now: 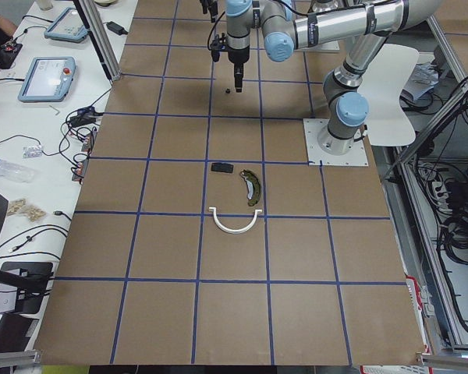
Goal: Place bearing gear from tray to pile
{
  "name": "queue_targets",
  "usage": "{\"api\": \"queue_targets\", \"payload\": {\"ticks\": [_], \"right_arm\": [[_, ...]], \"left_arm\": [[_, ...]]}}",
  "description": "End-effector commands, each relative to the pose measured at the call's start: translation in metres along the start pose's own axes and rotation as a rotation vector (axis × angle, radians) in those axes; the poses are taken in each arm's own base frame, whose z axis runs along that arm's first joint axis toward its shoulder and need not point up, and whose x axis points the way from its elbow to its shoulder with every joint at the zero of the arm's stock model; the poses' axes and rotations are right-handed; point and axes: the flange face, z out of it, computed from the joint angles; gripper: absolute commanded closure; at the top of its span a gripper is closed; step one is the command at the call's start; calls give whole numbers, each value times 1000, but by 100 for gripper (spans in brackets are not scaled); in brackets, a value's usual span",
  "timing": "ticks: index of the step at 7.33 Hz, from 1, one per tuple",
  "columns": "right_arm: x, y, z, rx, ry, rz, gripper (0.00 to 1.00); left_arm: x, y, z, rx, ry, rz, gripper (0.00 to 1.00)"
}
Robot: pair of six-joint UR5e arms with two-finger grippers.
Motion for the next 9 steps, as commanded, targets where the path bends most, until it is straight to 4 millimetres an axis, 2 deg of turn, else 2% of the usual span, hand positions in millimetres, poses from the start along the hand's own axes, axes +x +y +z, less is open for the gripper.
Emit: {"api": "queue_targets", "payload": {"ticks": [1,2,4,5,6,7,8,9], "right_arm": [[134,111,-20,-55,49,-121,0],[184,169,-14,-66,27,-182,0],[240,256,-9,-74,4,-363,0],[269,291,13,-67,-18,-417,0],[298,301,44,-72,20,-555,0],[327,323,84,-65,36,-568,0],[336,331,112,-58,9,-677,0],[337,331,117,-56,3,-745,0]], "left_arm": [[45,-3,18,19,-5,65,0],[73,-12,34,63,5,58,0],[116,-25,85,43,28,133,0],[135,-27,102,40,26,159,0],[146,-30,120,18,23,157,0],[150,-38,137,19,25,160,0],[154,-43,154,1,20,166,0],[158,-48,163,15,24,171,0]]}}
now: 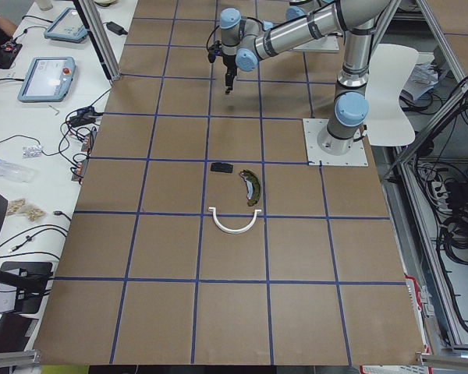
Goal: Place bearing gear from tray to pile
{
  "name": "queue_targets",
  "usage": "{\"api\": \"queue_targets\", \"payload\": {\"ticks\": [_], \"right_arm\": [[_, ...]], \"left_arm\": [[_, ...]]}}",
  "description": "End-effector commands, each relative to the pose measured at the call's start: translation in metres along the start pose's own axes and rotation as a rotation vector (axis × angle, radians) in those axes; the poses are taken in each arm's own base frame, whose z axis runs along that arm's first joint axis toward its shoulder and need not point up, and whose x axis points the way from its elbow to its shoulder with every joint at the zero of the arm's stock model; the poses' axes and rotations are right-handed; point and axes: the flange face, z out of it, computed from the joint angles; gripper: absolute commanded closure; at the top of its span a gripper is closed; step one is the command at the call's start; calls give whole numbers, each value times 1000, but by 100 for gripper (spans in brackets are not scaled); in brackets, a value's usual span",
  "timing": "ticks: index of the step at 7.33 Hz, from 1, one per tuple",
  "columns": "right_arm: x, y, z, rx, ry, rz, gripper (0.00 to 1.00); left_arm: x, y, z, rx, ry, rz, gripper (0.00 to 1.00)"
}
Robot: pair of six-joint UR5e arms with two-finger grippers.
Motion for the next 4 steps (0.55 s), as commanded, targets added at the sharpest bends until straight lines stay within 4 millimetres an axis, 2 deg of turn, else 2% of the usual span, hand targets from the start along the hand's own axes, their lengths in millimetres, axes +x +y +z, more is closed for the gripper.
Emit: {"api": "queue_targets", "payload": {"ticks": [1,3,4], "right_arm": [[1,6,25,27,-9,-93,0],[-8,-5,43,73,-7,-98,0],[-6,-5,49,72,3,-107,0]], "left_arm": [[5,-13,24,19,2,9,0],[5,-20,42,27,2,10,2],[6,-22,49,30,2,12,8]]}}
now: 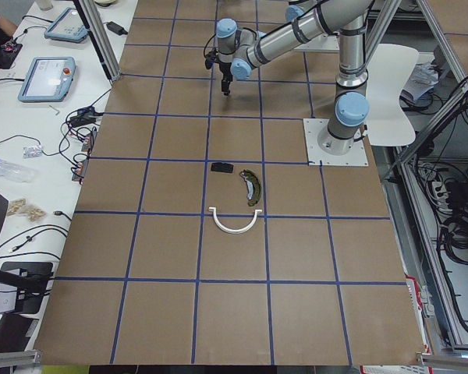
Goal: Place bearing gear from tray to pile
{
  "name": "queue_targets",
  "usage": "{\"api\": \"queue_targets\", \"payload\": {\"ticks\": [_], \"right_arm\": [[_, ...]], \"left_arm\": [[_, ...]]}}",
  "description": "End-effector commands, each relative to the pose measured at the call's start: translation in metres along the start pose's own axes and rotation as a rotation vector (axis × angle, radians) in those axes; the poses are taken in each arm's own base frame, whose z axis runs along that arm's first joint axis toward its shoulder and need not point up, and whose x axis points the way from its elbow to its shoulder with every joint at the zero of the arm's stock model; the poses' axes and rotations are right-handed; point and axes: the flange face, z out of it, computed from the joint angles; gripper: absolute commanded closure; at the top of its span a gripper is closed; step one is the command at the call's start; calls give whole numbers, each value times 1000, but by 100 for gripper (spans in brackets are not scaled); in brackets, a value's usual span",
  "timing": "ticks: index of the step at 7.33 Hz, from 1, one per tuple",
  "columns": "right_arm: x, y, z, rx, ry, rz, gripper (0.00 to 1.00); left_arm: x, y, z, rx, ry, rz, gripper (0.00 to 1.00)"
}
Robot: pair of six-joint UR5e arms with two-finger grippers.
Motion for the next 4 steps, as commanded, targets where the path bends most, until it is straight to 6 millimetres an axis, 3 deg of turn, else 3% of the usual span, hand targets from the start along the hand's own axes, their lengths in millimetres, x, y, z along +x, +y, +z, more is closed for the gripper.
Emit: {"api": "queue_targets", "payload": {"ticks": [1,3,4], "right_arm": [[2,1,8,-7,21,-17,0],[2,1,12,-4,19,-45,1],[2,1,12,-1,15,-34,10]], "left_arm": [[1,-6,14,9,1,3,22],[0,-7,18,6,-1,5,35],[1,-7,18,6,0,5,41]]}}
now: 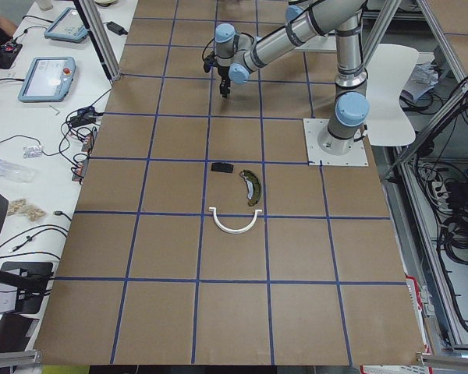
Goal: Place bearing gear from tray to pile
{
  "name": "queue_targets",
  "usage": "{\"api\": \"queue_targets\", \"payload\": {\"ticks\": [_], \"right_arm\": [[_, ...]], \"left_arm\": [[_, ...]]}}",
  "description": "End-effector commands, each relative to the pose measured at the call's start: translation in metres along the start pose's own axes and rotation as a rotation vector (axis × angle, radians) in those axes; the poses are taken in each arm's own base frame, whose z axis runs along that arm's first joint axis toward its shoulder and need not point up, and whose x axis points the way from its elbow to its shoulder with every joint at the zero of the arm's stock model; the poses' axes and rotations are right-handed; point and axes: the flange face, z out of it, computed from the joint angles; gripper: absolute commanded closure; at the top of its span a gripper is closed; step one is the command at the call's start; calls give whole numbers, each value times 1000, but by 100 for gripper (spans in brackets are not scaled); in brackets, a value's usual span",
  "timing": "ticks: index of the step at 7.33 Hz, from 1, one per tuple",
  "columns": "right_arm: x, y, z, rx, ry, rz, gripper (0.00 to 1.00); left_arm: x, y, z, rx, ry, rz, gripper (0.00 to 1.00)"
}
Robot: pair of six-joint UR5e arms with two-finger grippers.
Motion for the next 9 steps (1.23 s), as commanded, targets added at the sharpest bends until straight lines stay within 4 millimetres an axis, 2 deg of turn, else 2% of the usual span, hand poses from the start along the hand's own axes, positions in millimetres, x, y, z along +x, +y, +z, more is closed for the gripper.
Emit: {"api": "queue_targets", "payload": {"ticks": [1,2,3,5,6,7,8,9], "right_arm": [[0,0,2,3,-3,1,16],[-1,-1,2,6,-4,3,28],[0,-1,1,5,-3,4,46],[0,-1,1,5,-3,4,61],[0,-1,-1,3,0,12,73],[2,-6,-7,-4,8,22,78],[4,-8,-30,-27,38,139,79],[6,-34,-61,-46,67,174,81]], "left_arm": [[1,0,1,0,1,1,41],[1,-1,0,1,1,0,41],[1,0,1,0,1,-2,41],[2,0,7,-11,8,-4,41],[2,0,8,-13,8,-3,41],[2,-1,7,-11,8,1,67],[3,-1,7,-10,6,2,100],[3,-1,6,-8,8,2,100]]}}
